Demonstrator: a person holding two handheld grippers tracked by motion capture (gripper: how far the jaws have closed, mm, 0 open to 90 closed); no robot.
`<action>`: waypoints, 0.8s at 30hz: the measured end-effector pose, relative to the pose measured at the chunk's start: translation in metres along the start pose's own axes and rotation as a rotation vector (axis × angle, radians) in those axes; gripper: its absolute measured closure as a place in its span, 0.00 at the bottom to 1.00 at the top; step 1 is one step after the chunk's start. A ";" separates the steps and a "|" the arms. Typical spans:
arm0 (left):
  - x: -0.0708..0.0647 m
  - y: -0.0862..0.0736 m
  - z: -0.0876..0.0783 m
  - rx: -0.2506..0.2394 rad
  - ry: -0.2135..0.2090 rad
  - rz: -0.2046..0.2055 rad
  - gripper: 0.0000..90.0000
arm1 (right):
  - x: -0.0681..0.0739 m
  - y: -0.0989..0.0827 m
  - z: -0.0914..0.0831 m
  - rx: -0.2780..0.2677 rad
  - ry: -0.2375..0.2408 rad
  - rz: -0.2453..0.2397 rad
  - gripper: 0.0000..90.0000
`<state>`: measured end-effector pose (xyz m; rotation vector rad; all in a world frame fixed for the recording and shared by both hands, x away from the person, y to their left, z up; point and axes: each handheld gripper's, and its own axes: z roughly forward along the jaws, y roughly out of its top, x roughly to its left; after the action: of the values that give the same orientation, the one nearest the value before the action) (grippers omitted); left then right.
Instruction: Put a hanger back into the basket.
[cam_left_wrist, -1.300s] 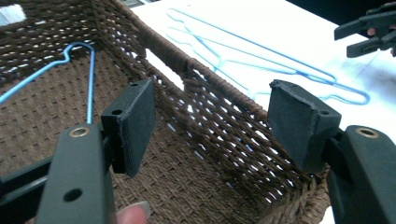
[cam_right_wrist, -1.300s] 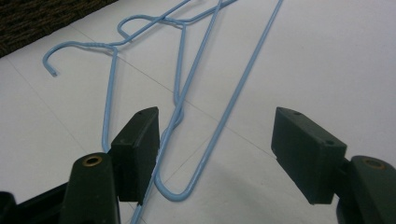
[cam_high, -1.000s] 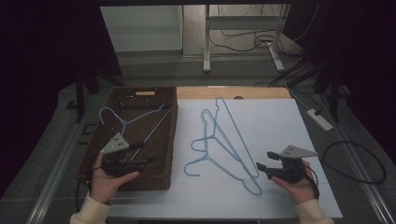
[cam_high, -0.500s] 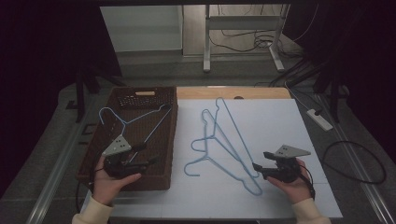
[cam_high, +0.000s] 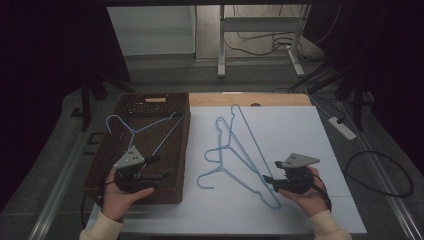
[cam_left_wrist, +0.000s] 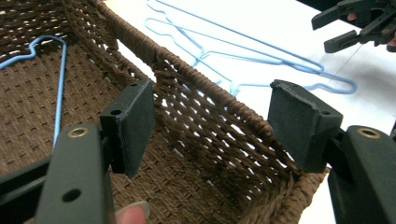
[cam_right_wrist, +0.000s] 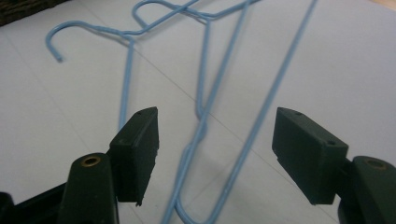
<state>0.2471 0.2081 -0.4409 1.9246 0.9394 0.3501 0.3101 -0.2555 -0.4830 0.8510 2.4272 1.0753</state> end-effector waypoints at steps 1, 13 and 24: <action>0.000 0.000 0.001 0.000 -0.002 0.002 0.35 | 0.002 0.003 0.001 0.006 0.006 -0.013 0.36; -0.002 0.001 0.006 0.009 -0.018 0.015 0.35 | 0.017 0.045 0.032 0.110 0.106 -0.139 0.34; -0.002 0.001 0.006 0.014 -0.018 0.016 0.35 | 0.016 0.057 0.052 0.154 0.138 -0.178 0.36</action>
<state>0.2497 0.2028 -0.4431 1.9462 0.9173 0.3360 0.3467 -0.1865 -0.4745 0.6093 2.6706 0.9180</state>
